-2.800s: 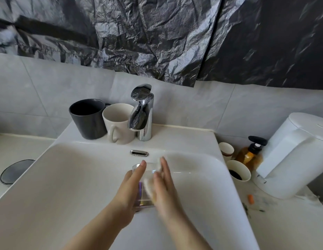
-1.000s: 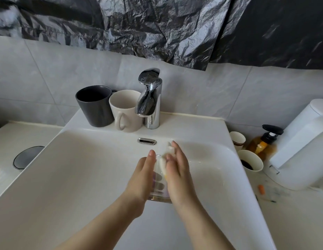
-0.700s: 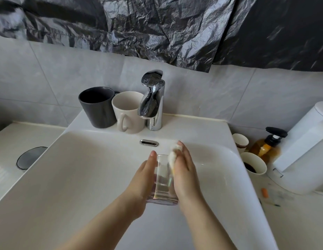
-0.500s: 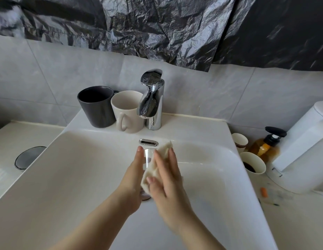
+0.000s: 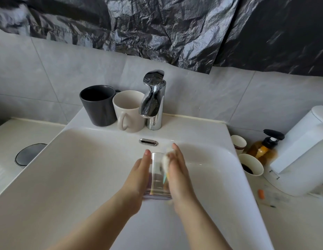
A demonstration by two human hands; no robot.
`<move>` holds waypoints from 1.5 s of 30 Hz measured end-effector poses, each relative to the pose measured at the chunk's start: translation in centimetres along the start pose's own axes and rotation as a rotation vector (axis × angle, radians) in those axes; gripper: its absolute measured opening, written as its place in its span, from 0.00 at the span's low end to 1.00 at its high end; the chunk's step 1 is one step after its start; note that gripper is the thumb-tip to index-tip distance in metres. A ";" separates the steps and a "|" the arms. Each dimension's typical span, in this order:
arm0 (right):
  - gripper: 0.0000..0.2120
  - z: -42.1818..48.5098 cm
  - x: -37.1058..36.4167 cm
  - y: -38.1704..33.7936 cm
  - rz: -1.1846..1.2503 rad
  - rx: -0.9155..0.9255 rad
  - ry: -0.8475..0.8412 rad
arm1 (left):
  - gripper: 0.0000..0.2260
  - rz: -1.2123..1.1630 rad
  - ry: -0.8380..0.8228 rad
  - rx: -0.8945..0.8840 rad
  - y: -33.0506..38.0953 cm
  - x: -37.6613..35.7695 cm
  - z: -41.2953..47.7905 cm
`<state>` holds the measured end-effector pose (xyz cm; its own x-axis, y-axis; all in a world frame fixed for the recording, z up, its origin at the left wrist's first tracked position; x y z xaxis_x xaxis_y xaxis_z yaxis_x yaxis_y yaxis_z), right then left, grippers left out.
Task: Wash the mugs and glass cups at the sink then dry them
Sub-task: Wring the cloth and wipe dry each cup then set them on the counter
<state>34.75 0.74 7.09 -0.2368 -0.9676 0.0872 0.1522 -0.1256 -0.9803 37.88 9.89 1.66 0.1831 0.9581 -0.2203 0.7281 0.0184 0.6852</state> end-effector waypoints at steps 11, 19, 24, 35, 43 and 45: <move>0.26 -0.4 0.2 -0.3 0.060 -0.011 0.110 | 0.28 0.074 -0.151 -0.040 0.5 -1.2 -0.7; 0.29 -1.5 -1.1 -0.3 -0.054 0.076 -0.024 | 0.36 0.074 -0.114 -0.067 1.1 -0.3 -1.1; 0.25 -0.6 -0.5 -0.4 -0.184 0.136 0.011 | 0.38 0.125 -0.169 -0.054 0.7 -0.9 -1.2; 0.33 -1.1 0.5 1.1 -0.023 -0.064 0.127 | 0.29 0.022 -0.135 -0.070 0.4 -1.5 -1.7; 0.15 -0.5 1.5 2.4 0.162 -0.197 0.319 | 0.40 0.015 -0.095 -0.146 1.0 -1.3 -1.9; 0.22 -0.8 0.8 2.5 0.197 -0.208 0.213 | 0.40 -0.011 -0.054 -0.140 0.9 -1.2 -1.7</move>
<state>34.20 -0.22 4.57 -0.4201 -0.8989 -0.1244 0.0218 0.1271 -0.9917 37.23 9.24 3.73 0.2138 0.9408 -0.2630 0.6318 0.0722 0.7718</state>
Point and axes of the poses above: each hand's wrist, its own z-axis towards the middle knuckle, its own x-axis out of the back of the hand, y = z × x, the point moved 8 cm from there along z, towards the middle knuckle, and after that the axes turned 13 degrees about x, right-handed, at the moved point
